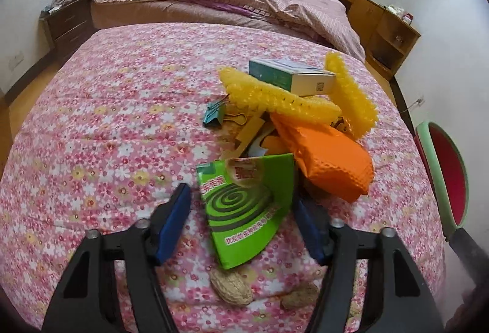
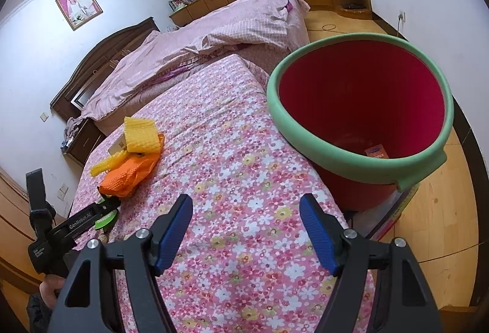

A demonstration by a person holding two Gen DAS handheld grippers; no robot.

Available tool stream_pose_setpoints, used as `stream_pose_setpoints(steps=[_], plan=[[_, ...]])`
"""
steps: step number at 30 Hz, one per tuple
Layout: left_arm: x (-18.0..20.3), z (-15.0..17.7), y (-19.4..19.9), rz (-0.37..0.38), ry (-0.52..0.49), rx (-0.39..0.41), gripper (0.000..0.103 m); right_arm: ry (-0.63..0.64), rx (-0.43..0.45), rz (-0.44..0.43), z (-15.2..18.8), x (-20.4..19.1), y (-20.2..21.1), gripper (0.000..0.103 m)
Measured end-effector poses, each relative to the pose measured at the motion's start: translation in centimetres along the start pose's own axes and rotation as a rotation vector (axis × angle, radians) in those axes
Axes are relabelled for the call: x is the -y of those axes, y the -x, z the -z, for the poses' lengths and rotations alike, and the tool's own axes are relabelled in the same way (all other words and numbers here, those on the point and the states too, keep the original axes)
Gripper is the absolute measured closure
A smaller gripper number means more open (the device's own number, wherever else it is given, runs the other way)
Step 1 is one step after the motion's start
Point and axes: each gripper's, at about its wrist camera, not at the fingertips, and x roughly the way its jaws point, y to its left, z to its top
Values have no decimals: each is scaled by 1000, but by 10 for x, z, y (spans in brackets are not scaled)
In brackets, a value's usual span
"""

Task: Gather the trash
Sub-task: 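Grasp the green mosquito-coil packet with the left tool, then grasp the yellow foam net sleeve with the right tool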

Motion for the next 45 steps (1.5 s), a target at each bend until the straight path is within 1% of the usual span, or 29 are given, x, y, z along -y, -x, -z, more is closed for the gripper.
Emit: stream_pose_setpoints(steps=[4, 9, 12, 15, 19, 24, 27, 33, 37, 39, 42, 45], plan=[[-2, 3, 9, 51, -4, 24, 46, 8, -16, -5, 1, -3, -6, 28], [-9, 1, 29, 72, -1, 66, 47, 40, -22, -12, 0, -15, -8, 28], [-17, -5, 42, 69, 3, 96, 47, 66, -26, -24, -3, -26, -9, 28], [-26, -15, 49, 45, 0, 116, 47, 101, -28, -35, -7, -42, -11, 28], [-46, -29, 52, 13, 20, 142, 47, 148, -67, -62, -16, -67, -19, 28], [-67, -43, 48, 4, 61, 169, 47, 211, -75, -66, -29, -97, -33, 28], [-79, -48, 42, 9, 88, 171, 47, 220, -85, -64, -37, -109, -48, 28], [-97, -45, 24, 51, 136, 152, 47, 264, -98, -71, -47, -134, -78, 28], [-102, -44, 14, 66, 151, 136, 47, 297, -99, -71, -50, -148, -99, 28], [-102, -44, 15, 75, 150, 139, 47, 303, -104, -66, -51, -152, -108, 30], [-101, -44, 18, 80, 142, 148, 47, 295, -117, -61, -53, -152, -119, 40], [-101, -45, 21, 85, 137, 150, 47, 255, -150, -91, -56, -148, -127, 47]])
